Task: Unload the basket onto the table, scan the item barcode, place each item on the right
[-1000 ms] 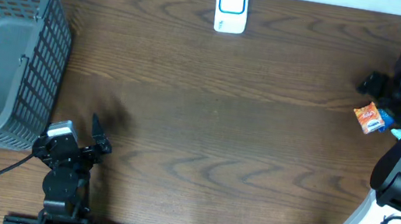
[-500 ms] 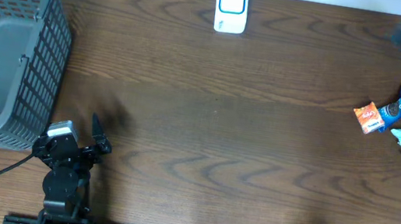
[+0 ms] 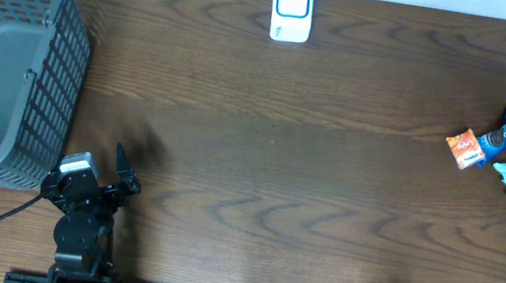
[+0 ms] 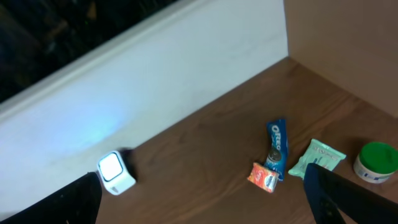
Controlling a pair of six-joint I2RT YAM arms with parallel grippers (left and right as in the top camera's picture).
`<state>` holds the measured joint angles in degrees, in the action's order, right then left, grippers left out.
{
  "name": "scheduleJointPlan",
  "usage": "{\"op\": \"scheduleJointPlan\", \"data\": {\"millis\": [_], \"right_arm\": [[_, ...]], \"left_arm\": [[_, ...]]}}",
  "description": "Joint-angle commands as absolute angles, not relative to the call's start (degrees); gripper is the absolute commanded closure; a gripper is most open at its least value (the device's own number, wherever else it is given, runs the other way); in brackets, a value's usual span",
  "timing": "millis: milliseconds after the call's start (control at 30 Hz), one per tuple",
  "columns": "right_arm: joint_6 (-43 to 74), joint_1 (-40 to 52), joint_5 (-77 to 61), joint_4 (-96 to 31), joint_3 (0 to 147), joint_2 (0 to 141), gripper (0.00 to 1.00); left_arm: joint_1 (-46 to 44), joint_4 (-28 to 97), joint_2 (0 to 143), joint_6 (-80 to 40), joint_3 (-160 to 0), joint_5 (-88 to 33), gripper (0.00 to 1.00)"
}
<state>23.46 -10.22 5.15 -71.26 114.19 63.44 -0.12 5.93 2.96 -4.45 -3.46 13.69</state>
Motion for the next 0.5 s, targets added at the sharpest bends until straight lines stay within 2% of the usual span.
{"op": "scheduleJointPlan", "data": {"millis": [0,300,467], "right_arm": [[23.5,-10.2,5.7,-72.5,114.4,59.9,0.01],[23.5,-10.2,7.5,-81.7,114.3,52.3,0.01],[23.5,-10.2,8.3,-81.6,113.3,46.8,0.01]], "left_arm": [[-0.3,6.5,2.9,-4.1,-1.8,14.2,0.02],[-0.3,6.5,2.9,-4.1,-1.8,14.2,0.02],[-0.3,6.5,2.9,-4.1,-1.8,14.2,0.02]]}}
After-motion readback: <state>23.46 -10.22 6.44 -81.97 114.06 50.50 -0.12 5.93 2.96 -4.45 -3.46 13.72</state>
